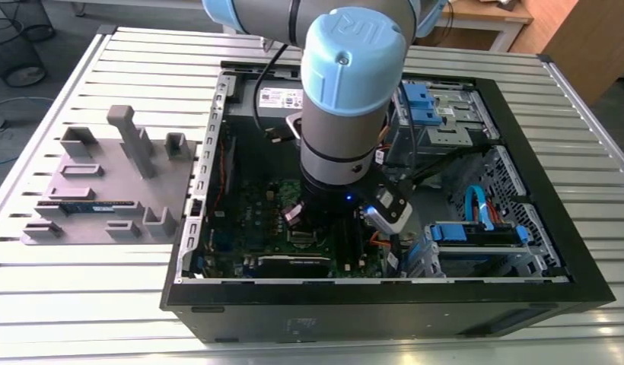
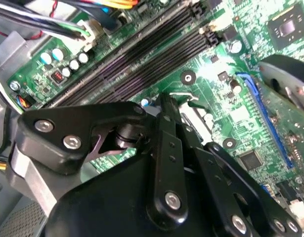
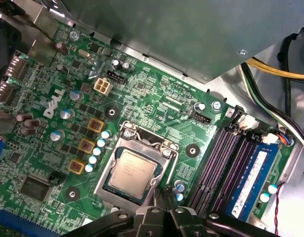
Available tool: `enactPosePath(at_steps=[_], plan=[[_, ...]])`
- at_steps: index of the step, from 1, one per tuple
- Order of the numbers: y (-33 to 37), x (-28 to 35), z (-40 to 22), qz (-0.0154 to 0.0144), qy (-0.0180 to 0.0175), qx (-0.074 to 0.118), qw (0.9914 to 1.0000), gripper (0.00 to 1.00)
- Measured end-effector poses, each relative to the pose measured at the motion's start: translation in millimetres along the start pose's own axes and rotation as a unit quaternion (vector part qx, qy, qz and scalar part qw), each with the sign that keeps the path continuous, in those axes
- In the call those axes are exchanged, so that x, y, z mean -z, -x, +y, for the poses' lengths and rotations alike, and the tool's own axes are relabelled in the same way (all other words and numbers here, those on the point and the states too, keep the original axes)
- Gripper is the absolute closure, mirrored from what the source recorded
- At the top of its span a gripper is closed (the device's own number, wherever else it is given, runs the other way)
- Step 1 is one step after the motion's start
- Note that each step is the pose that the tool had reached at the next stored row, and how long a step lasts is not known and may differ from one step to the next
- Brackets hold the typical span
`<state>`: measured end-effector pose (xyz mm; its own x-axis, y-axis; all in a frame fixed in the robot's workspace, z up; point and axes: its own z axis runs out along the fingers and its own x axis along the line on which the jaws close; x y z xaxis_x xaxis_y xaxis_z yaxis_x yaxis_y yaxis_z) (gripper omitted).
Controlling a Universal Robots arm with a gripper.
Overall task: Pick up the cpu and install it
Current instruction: 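Install the first cpu locking lever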
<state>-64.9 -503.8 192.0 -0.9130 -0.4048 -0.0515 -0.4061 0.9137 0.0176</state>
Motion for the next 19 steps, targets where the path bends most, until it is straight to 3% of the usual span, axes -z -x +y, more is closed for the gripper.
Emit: enactPosePath(at_steps=[9, 19], plan=[[-1.4, -5.3, -3.1, -0.0035, -0.0019, 0.0, 0.99999, 0.89], [-6.4, -5.3, -1.3, -0.0056, -0.0025, 0.0, 0.99998, 0.89]])
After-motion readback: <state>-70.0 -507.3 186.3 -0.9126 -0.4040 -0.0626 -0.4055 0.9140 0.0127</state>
